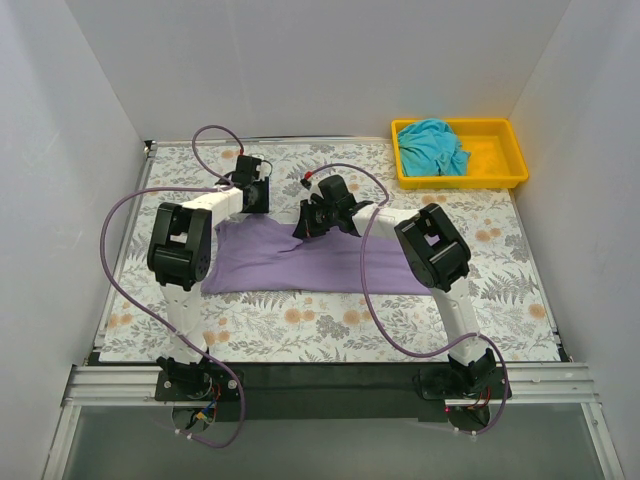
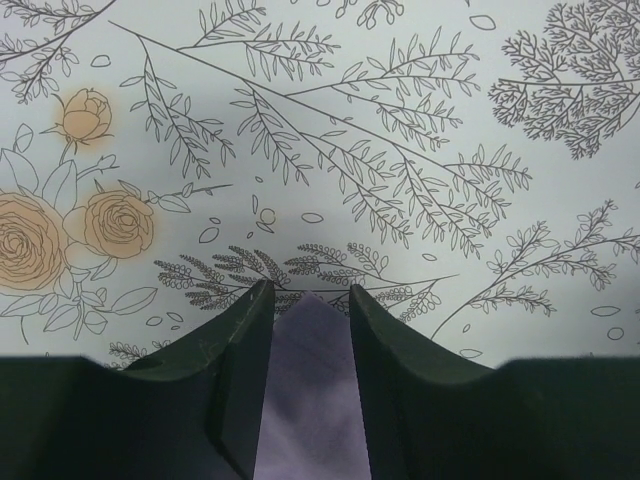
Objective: Fold and stack the t-shirts
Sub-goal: Fold the tshirt
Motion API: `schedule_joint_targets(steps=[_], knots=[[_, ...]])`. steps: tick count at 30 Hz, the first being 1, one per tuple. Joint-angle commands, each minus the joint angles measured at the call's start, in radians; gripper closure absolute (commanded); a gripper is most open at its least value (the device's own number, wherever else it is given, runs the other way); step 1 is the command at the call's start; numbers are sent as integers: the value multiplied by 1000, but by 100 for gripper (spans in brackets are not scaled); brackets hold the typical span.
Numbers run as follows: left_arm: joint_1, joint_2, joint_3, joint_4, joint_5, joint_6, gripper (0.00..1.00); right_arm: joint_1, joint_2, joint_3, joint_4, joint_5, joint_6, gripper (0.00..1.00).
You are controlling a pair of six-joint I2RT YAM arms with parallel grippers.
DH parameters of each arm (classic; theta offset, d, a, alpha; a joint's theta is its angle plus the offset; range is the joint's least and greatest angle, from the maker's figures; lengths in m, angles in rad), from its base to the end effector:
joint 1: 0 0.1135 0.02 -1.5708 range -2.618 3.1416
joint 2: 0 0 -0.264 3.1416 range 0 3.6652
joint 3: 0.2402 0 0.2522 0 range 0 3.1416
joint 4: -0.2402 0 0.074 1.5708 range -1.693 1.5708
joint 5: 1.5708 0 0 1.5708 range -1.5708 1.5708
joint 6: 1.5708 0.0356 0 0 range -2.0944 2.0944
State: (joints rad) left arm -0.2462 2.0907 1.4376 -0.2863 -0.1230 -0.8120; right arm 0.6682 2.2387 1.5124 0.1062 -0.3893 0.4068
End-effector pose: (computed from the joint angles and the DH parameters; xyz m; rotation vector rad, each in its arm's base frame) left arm 0.4343 -0.1046 0.1532 -0.7528 2.4079 -0.2818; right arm 0.3790 0.3164 0.1408 -0.5354 2.2679 1.0035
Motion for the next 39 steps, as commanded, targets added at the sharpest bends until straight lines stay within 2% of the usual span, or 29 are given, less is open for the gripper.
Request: schedule_joint_targets(steps=[1,5,9,14,25,39], knots=[[-7,25,-22,-11,-21,5,66,5,25,45,12,-13,-16,95],[-7,25,-37,-17,-20,-1,78,7,21,46,10,-6,-19,95],[-7,14,-49,-20,-14,-7,99,7,24,55,12,-5,-17,96],[-7,-7,-40,-27,-21,-15,100,7,29,80,12,0,-11,95],[-4,-44,90,-70,-43,-49,100,7,18,117,10,29,-36,95],[24,-109,110,-77,-89,-111,100,5,-13,83,12,52,-46,96]])
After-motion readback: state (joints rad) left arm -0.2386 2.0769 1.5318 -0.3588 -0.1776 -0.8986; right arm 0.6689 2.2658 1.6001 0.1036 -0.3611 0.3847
